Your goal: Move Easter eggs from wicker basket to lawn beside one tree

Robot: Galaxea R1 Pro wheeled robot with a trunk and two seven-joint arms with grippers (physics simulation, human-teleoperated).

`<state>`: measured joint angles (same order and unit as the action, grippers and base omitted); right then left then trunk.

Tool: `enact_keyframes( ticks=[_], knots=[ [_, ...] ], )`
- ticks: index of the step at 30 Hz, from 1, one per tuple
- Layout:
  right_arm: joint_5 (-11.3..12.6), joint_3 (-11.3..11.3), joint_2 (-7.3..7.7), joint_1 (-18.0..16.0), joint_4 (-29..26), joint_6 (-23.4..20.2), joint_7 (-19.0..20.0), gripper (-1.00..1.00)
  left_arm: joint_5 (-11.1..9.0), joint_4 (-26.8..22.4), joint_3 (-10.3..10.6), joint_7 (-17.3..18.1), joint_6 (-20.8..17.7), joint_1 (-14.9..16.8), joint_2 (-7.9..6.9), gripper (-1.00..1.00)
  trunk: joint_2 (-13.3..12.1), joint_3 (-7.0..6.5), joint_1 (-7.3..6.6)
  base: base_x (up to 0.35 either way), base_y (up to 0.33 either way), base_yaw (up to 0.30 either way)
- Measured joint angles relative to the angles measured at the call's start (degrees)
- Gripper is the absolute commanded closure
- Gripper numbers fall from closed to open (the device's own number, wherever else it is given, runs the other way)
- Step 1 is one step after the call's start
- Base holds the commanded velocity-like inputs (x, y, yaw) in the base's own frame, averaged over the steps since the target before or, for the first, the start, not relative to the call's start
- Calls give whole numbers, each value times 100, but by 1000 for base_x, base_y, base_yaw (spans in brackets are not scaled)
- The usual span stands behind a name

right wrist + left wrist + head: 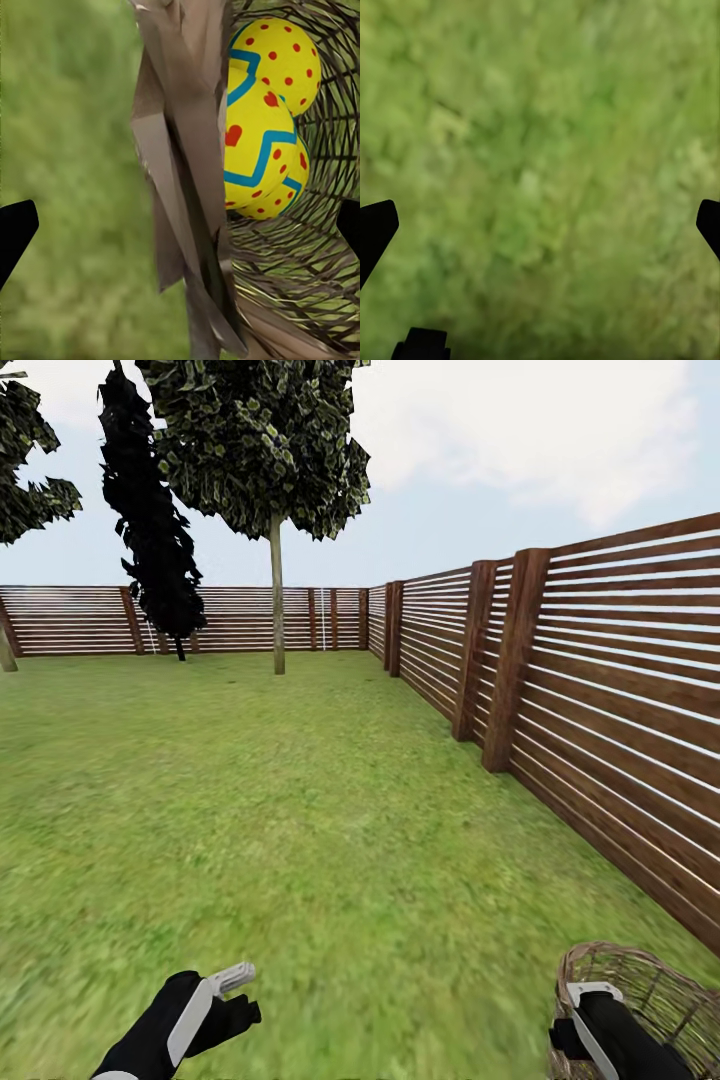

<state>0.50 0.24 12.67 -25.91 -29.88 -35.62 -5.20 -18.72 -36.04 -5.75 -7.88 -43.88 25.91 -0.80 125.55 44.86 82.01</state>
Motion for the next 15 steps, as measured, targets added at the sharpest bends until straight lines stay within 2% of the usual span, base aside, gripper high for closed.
enact_keyframes(
  ticks=[9, 10, 12, 15],
  knots=[
    [19, 4, -6, -1, 0, 5, 0, -100, 0, 0, 0, 0, 6, 0, 0, -100, 361, 162, 198, 0, 0, 0],
    [19, 4, -8, -1, 0, 5, 2, 100, -1, 0, 0, 0, 7, 0, 0, -100, 362, 162, 198, 0, 0, 0],
    [22, 2, -9, -1, 0, 10, 4, 100, -1, 0, 0, 0, 8, 0, 0, -100, 362, 162, 198, 0, 0, 0],
    [-13, 3, -2, -1, 0, 235, 4, 100, -1, 0, 0, 0, 9, 0, 0, -100, 362, 162, 198, 0, 0, 0]
  ],
)
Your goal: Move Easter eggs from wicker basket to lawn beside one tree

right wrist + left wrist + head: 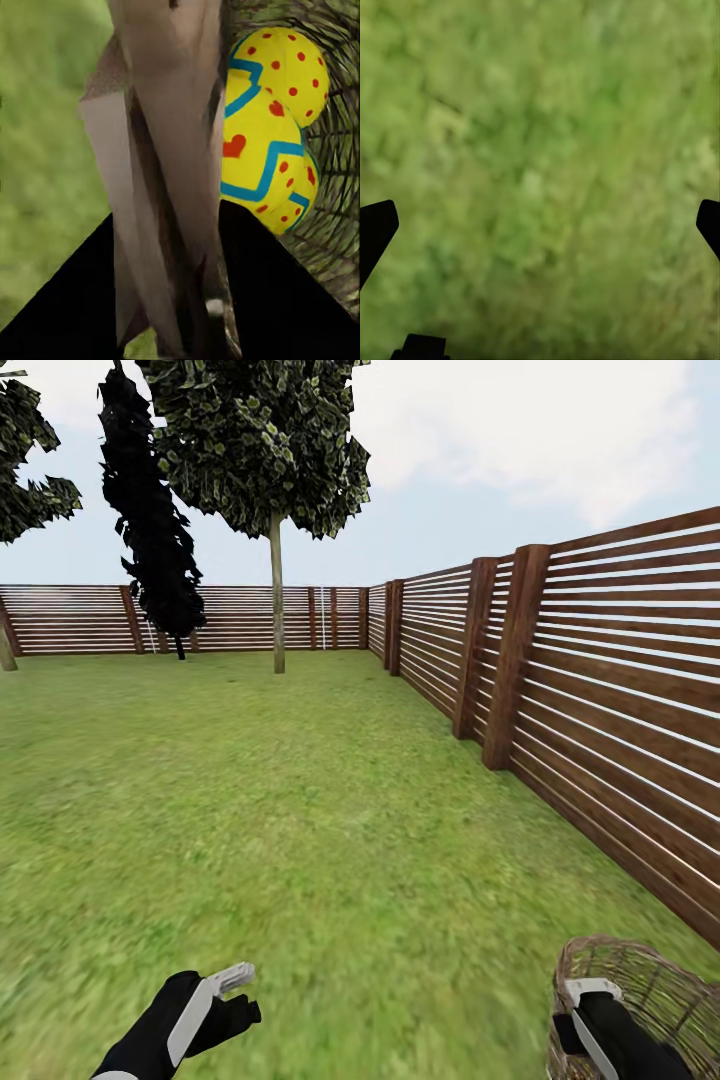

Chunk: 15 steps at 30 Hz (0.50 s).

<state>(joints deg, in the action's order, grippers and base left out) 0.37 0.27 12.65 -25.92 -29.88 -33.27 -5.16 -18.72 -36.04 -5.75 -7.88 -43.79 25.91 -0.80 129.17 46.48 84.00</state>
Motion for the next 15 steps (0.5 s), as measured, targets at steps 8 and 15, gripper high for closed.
enact_keyframes(
  ticks=[8, 15],
  knots=[
    [-21, 15, -27, -1, 8, 68, -5, 100, 1, 0, 0, 0, 1, 0, 0, -100, 0, 0, 0, 0, 0, 0],
    [-89, 7, -112, -3, 6, 81, -30, 100, 1, 0, -1, 0, 2, 0, 0, -100, 0, 0, 0, 0, 0, 0]
  ],
)
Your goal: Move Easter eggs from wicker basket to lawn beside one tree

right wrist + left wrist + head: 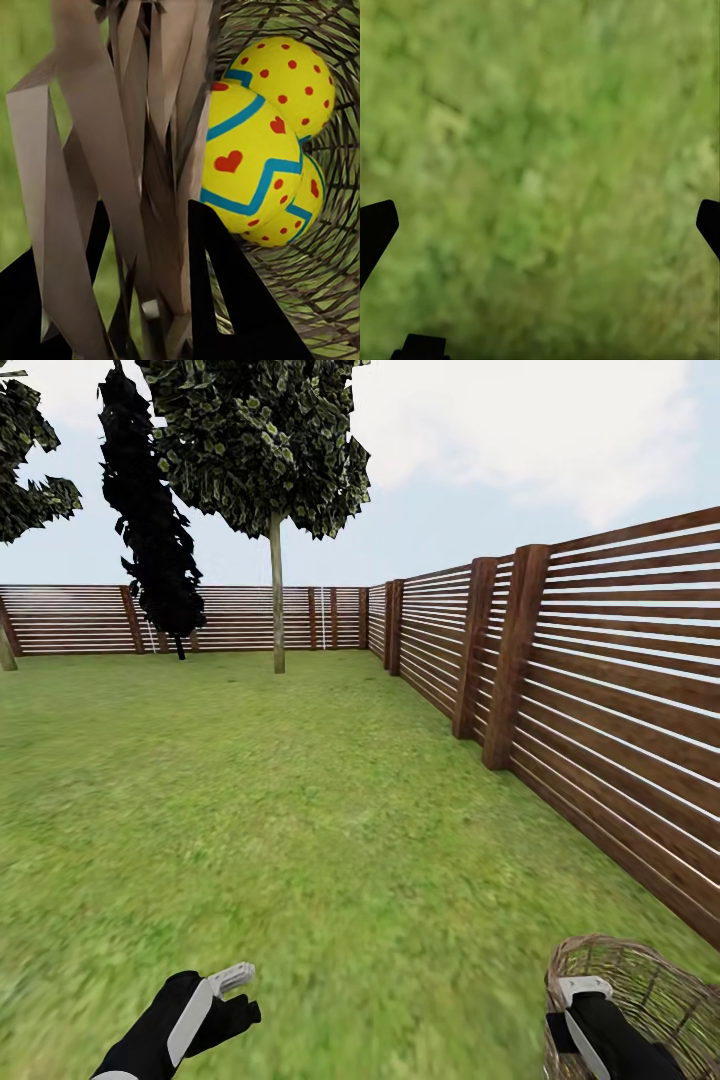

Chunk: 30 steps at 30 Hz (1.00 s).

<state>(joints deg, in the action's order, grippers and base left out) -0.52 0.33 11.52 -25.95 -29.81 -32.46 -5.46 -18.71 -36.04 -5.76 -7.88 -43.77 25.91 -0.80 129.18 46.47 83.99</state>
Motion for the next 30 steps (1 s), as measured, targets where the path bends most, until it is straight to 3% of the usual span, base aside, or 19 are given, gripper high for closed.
enact_keyframes(
  ticks=[14, 17, 21, 26, 30],
  knots=[
    [-1, -5, 7, -3, 10, 10, 22, 100, -1, 0, -7, 0, 5, 0, 7, -100, 1, -1, -1, 0, 0, 0],
    [140, 3, 92, -2, 19, 8, 49, 100, -5, -58, -6, 55, 23, -25, -90, -100, -1, -2, -1, 0, 0, 0],
    [-49, -10, 2, 1, 39, -11, 15, 100, -6, -76, -7, 114, 18, -26, -218, -100, -40, -19, -22, 0, 0, 0],
    [-2, -17, -10, 3, 185, -8, 21, 100, -6, -78, -8, 116, 17, -26, -377, -100, -241, -108, -132, 0, 0, 0],
    [-53, -12, -12, -2, 350, -9, 13, 100, -10, -78, -7, 119, 18, -27, -377, -100, -401, -181, -220, 0, 0, 0]
  ],
)
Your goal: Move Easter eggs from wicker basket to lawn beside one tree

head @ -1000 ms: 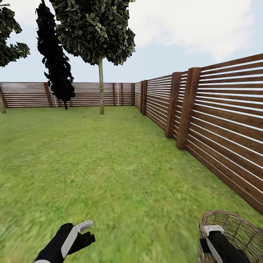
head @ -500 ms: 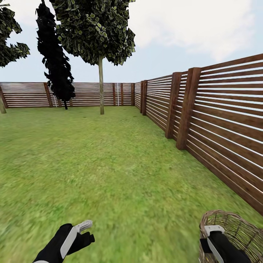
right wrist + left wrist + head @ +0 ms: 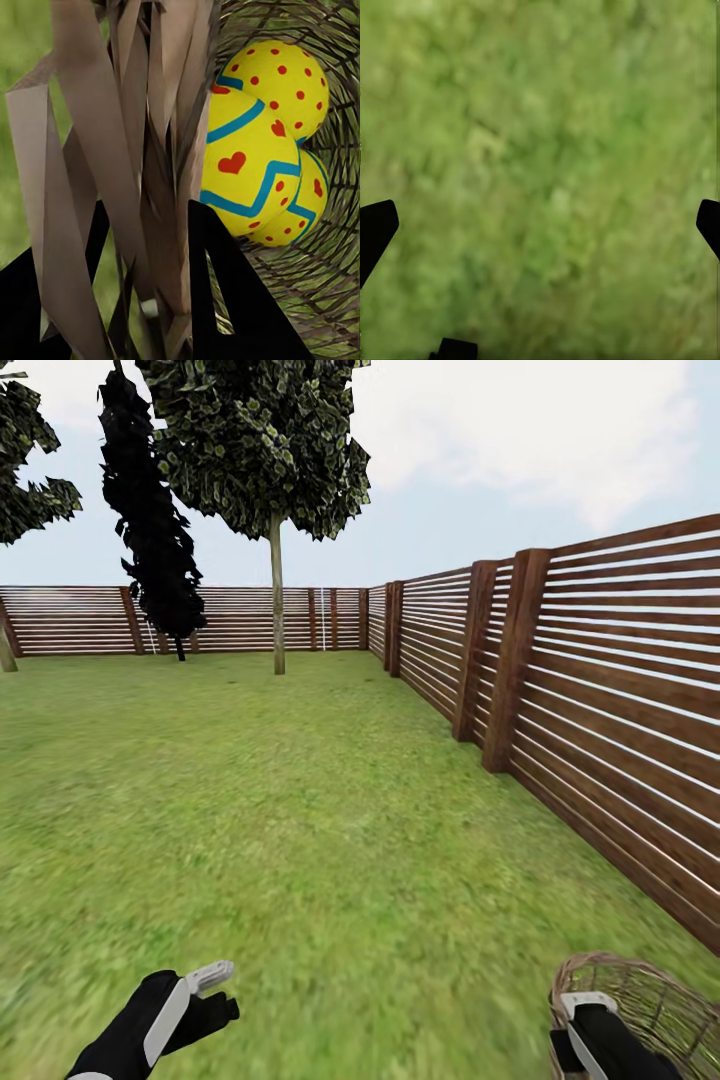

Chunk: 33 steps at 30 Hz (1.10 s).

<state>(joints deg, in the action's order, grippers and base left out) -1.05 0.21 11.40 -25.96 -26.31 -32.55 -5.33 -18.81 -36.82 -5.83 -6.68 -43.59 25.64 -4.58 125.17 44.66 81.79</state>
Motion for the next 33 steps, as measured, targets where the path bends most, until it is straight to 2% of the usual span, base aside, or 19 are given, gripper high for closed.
enact_keyframes(
  ticks=[3, 19, 33],
  knots=[
    [79, -1, -3, 5, 32, 4, 5, 100, 0, -1, -1, -2, -1, -1, 0, -100, -121, -53, -65, 0, 0, 0],
    [58, 0, -7, 5, 32, 3, 3, 100, 1, -7, -1, 4, -1, 1, 0, -100, -763, -340, -417, 0, 0, 0],
    [55, 7, -12, 4, 35, -13, -30, 100, -1, -30, -2, 5, -3, -1, -1, -100, -764, -340, -418, 0, 0, 274]
  ],
)
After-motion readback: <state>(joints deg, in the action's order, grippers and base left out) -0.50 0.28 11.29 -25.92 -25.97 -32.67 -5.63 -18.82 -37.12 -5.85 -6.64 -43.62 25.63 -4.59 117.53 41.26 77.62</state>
